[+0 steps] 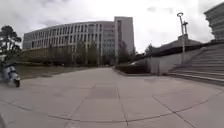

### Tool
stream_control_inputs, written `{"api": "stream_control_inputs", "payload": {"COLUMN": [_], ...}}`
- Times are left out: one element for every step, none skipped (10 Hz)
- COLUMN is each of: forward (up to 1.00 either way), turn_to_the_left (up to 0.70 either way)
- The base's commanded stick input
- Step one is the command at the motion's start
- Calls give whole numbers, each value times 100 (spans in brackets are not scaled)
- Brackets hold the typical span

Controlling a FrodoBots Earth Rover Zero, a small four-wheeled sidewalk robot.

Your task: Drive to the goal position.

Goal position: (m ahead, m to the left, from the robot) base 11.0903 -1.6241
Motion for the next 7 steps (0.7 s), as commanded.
{"api": "stream_control_inputs", "payload": {"forward": [70, 70, 70, 70, 70, 70, 70], "turn_to_the_left": [2, 2, -2, -33, -33, -33, -13]}}
